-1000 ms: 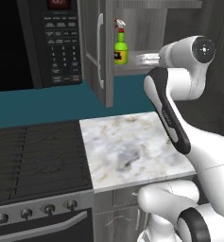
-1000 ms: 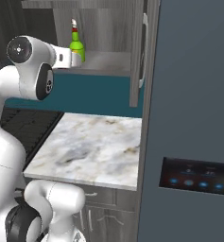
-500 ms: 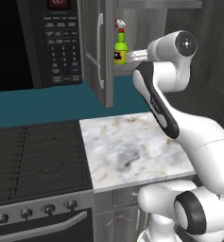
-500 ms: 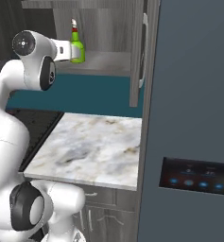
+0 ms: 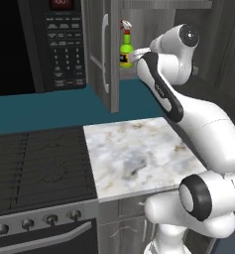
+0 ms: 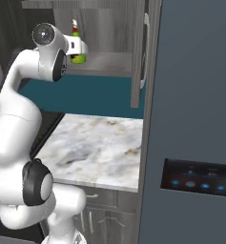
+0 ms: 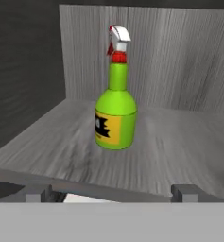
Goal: Move the cutting board and knife to the sink. Then move spray from the cabinet to the counter.
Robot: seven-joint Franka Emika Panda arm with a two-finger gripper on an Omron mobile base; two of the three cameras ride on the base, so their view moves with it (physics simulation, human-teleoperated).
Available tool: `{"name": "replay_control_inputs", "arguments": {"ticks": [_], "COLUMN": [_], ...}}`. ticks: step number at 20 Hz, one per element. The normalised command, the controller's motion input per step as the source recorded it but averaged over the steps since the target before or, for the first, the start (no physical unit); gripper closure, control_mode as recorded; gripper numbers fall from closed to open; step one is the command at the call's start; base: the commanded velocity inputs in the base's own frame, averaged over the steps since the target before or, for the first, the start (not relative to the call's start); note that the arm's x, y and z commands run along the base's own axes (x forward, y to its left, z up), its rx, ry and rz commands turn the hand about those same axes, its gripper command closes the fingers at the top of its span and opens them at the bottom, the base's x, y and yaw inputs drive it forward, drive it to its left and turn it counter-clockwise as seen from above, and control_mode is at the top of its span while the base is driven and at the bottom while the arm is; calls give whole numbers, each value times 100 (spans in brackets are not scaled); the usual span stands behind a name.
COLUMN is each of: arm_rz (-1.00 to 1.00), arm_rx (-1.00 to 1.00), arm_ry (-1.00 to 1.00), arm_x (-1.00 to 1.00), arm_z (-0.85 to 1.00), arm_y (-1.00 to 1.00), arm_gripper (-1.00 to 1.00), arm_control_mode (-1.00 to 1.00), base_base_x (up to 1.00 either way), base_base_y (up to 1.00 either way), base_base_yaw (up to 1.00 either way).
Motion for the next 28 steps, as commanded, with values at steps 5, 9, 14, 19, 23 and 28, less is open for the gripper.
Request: {"name": "replay_control_inputs", "arguments": {"ticks": [5,9,14,19,23,28], "arm_rz": [5,2,0,0,0,0], "arm_rx": [0,0,0,0,0,0], "arm_ry": [1,0,0,1,0,0], "arm_x": [36,32,36,35,27,17], "arm_z": [0,0,0,0,-2,-5], "arm_y": [0,3,3,9,9,2], "arm_gripper": [-100,-100,-100,-100,-100,-100], "arm_control_mode": [-100,-100,-100,-100,-100,-100], "base_base_x": [0,0,0,0,0,0], "base_base_y": [0,0,0,0,0,0], "base_base_yaw": [0,0,0,0,0,0]}}
